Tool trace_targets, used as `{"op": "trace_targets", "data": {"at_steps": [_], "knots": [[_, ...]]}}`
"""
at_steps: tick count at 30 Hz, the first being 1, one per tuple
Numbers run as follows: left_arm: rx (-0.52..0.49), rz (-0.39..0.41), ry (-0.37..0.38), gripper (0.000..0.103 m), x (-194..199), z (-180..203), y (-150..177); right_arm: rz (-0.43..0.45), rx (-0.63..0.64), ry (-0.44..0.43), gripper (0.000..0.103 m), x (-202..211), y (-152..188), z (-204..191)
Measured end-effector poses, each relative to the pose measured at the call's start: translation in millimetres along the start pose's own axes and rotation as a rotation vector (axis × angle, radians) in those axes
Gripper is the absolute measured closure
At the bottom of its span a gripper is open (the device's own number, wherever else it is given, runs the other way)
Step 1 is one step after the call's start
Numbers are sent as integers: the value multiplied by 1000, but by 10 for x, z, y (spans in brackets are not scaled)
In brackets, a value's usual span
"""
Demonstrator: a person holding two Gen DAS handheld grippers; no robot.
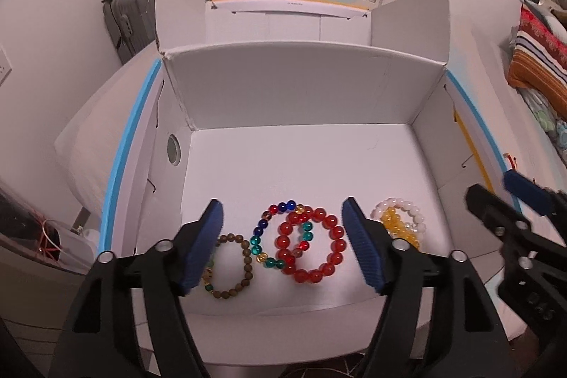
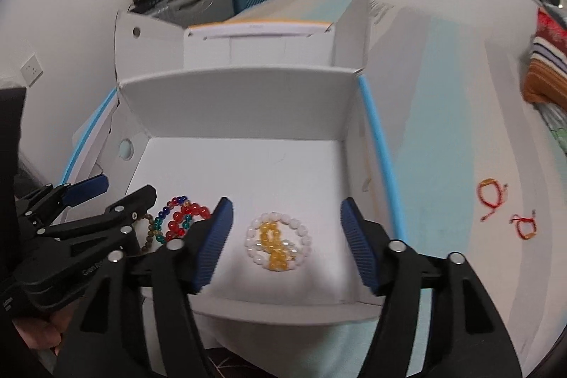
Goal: Organize jewelry
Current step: 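Open left tool releasing multicolour bracelet while right tool releases amber bracelet in box, then move both open tools away from the box toward the red string bracelets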
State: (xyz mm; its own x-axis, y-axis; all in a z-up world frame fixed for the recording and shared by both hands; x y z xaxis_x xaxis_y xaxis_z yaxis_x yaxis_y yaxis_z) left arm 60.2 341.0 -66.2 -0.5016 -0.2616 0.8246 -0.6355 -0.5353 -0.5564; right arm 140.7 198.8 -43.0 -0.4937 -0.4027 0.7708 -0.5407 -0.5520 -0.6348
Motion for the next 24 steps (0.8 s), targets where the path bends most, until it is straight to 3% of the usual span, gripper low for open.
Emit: {"op": "trace_targets", "data": {"at_steps": [5, 9, 14, 24], "knots": [[-40, 35, 1, 15, 125, 232, 26, 38, -14, 41, 21, 254, 42, 224], [-68, 59, 36, 11, 246, 477, 51, 66, -27, 91, 9, 412, 97, 404], [-99, 74, 77, 6, 329, 780, 128, 78, -43, 137, 8, 576, 233, 671], [-158, 76, 118, 6, 391, 1407, 279, 106, -143, 184, 8, 924, 512, 1342]]}}
Point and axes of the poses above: each gripper's, at about its wrist camera, not at the fingertips, and x roughly against the way its jaws point, z to its right, y to its underside, the point moved 10 cm from there along -x, roughly the way its jaws point, and after that the axes turned 9 degrees about x, right-handed, at the moved point
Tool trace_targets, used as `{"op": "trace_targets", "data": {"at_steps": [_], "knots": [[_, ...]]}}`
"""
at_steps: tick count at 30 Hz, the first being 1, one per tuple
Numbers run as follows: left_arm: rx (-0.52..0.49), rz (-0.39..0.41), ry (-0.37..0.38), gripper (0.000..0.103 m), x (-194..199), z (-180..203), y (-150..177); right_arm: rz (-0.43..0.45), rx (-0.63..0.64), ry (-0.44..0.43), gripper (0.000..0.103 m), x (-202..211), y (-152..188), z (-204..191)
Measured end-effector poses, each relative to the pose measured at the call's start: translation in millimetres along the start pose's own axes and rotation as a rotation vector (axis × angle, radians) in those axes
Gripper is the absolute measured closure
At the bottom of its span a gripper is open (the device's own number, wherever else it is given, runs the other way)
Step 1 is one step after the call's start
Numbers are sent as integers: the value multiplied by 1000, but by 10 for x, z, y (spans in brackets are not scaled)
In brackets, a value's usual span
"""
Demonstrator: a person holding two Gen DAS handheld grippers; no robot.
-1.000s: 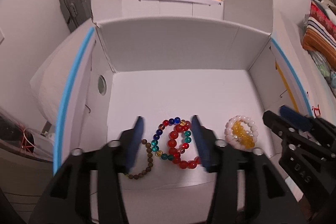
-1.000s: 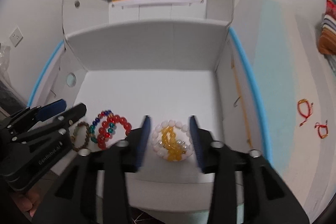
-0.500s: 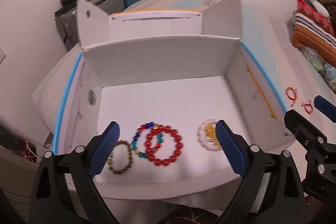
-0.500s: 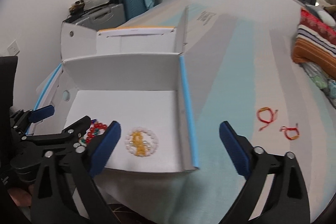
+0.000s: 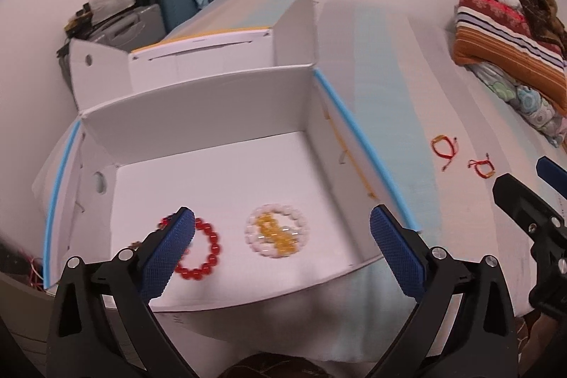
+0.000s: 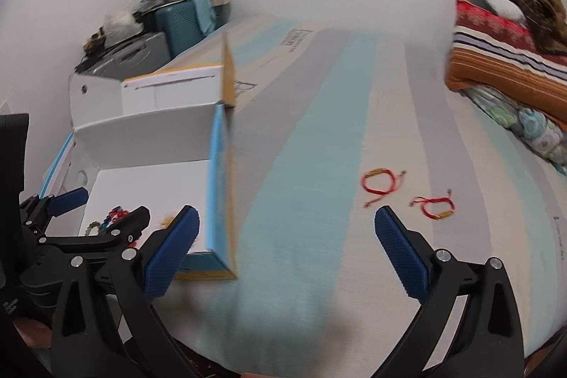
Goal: Organize jewelry
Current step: 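Move both open tools away from the box toward the red string bracelets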
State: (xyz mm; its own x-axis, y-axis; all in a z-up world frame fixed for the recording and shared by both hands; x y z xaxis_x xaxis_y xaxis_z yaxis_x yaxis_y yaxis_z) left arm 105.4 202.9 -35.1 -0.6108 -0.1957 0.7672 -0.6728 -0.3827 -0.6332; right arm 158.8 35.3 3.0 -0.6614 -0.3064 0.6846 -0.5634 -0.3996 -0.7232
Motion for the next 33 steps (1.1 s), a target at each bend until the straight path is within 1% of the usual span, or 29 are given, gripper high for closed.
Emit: {"op": "trace_targets", "data": {"at_steps": [7, 12, 19, 26, 30, 33], "knots": [[-17, 13, 34, 6, 22, 460, -12, 0, -73, 33, 8, 94, 137, 563], [9, 35, 68, 6, 35, 767, -39, 5, -111, 54, 8, 141, 239, 926], [-7, 36, 99, 6, -55, 1235, -83, 3, -167, 82, 8, 110, 376, 1454], [-56, 13, 93, 6, -315, 1673, -107, 2, -244, 71, 8, -43, 504, 1902], [-70, -9, 95, 6, -545, 1896, -117, -10, -258, 77, 8, -200, 551, 2088], [-84, -23, 92, 6, -723, 2028, -124, -33, -276, 82, 8, -393, 600, 2261]]}}
Point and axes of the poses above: each gripper's, at about its wrist camera, not at the fingertips, and x roughly against the way its jaws point, z to its right, y to its underside, the point moved 10 cm from there along -x, roughly the way its jaws point, and after that the axes turned 9 degrees about x, right-handed, at the moved point
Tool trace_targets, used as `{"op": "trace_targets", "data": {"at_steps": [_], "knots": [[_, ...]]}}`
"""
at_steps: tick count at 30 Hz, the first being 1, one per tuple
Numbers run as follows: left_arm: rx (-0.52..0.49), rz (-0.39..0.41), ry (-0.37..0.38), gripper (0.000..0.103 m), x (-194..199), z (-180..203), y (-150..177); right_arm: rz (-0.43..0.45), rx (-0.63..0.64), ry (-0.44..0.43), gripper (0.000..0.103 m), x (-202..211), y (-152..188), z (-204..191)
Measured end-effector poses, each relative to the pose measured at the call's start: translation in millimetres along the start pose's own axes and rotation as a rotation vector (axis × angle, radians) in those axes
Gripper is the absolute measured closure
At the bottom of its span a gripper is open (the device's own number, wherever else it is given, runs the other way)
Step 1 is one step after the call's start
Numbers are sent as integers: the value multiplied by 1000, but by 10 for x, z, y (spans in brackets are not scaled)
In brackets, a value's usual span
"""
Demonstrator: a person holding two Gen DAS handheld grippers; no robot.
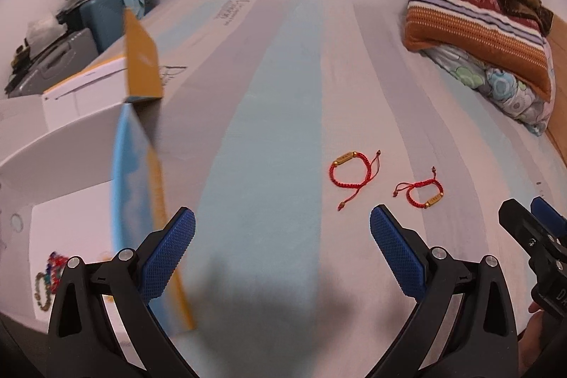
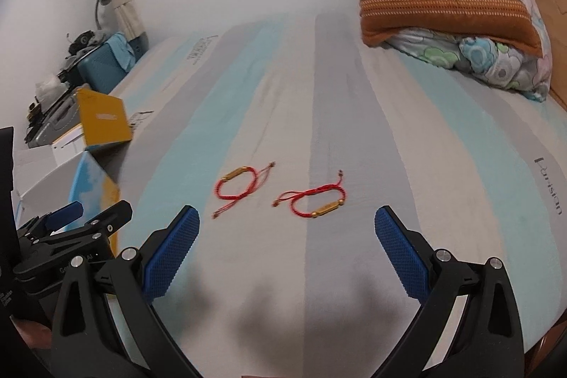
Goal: Organize jewelry
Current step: 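Move both open tools away from the box toward the red string bracelets, then close left tool on one red string bracelet while right tool grips the other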
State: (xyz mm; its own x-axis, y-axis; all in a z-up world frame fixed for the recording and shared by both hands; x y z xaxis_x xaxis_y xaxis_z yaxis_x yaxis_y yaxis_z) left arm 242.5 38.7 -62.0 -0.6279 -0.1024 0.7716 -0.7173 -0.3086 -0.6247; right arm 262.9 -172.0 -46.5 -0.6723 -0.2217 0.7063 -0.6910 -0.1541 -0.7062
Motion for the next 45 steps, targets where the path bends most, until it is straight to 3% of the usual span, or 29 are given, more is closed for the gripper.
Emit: {"op": "trace_targets", "data": {"at_steps": [10, 20, 28, 36, 45], "knots": [[-22, -77, 12, 6, -874, 357, -133, -110, -66, 25, 8, -781, 106, 440], [-32, -137, 2, 6, -1594, 514, -213, -181, -68, 47, 13, -1298, 195, 511], [-30, -155, 17, 6, -1833, 539, -199, -213, -121, 45, 30, -1501, 333, 587], [-60, -162, -23, 7, -1938, 573, -124, -242, -143, 9, 47, -1566, 403, 555], [-71, -165, -12, 28, -1883, 647, -65, -267, -155, 4, 67, -1579, 461, 555]]}}
Point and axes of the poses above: each gripper's, at about its wrist camera, not at the fingertips, and x roughly against the way its jaws point, z to its right, y to its underside, the point moved 10 cm from there along -x, roughly the way its jaws point, and after that the axes turned 9 degrees about x, right-handed, at the moved point
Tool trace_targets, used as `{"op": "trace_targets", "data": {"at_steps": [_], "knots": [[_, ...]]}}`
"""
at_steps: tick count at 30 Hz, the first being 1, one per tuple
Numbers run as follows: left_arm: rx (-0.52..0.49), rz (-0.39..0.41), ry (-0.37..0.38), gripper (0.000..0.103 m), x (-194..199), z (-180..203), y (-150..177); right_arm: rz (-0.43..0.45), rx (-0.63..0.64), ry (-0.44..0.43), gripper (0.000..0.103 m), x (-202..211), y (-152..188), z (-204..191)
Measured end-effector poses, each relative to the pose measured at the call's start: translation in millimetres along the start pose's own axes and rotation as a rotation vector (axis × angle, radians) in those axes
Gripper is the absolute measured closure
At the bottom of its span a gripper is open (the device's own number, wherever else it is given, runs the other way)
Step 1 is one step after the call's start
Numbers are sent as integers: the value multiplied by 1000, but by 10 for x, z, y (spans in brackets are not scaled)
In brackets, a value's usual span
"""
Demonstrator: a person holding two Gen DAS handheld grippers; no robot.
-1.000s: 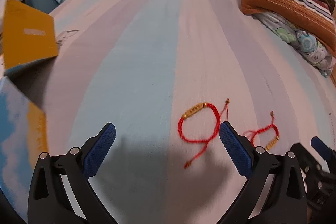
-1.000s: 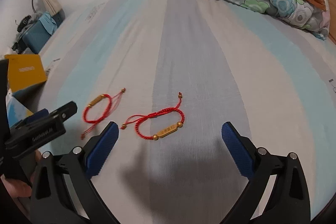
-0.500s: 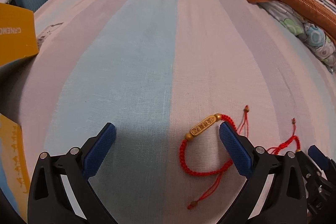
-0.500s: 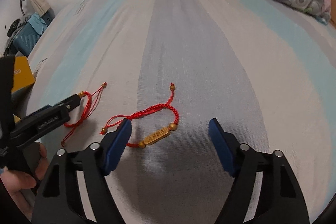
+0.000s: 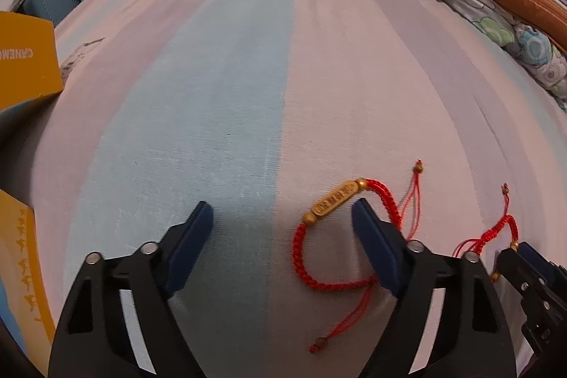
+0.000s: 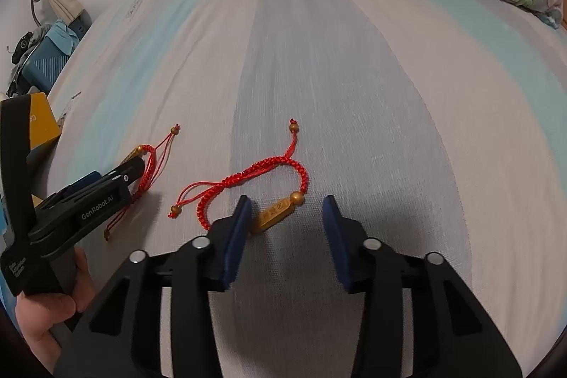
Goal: Organize jewelry
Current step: 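Close left tool on one red string bracelet while right tool grips the other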
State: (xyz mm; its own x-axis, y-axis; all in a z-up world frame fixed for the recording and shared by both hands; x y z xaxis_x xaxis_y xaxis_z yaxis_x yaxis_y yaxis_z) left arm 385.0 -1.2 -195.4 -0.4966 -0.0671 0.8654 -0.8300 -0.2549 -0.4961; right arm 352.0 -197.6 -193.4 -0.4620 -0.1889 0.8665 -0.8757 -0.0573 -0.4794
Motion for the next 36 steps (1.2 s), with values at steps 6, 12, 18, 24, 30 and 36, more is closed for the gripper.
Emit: {"op": "trace_targets", "data": {"at_steps": [6, 12, 18, 24, 30, 36], "knots": [[-17, -6, 11, 49, 65, 52, 46, -6, 5, 6, 76, -4, 28, -10], [-27, -21, 24, 66, 108, 49, 79, -10, 7, 4, 83, -2, 37, 5], [-29, -43, 31, 95, 154, 31, 114, -7, 6, 1, 90, 7, 49, 9], [-34, -43, 52, 96, 228, 46, 132, -4, 2, -5, 96, 21, 51, 17], [-32, -38, 78, 96, 326, 60, 147, -2, -2, -9, 98, 36, 47, 6], [-27, -24, 95, 96, 431, 54, 142, 13, -8, -18, 99, 100, 28, -2]]}}
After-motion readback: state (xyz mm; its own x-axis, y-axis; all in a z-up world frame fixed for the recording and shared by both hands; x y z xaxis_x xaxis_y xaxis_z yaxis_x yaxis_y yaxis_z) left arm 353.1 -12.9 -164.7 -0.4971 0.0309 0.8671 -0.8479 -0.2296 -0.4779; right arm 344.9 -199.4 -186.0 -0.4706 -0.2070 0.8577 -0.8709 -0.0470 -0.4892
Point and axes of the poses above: each gripper's, at about its wrist camera, not at the fingertips, and x roughly against the way its jaws point, z to its right, y to its underside, the point moved 10 cm from there along -x, roughly the way its jaws point, and after that the axes turned 9 degrees about x, right-handed, at the moved point
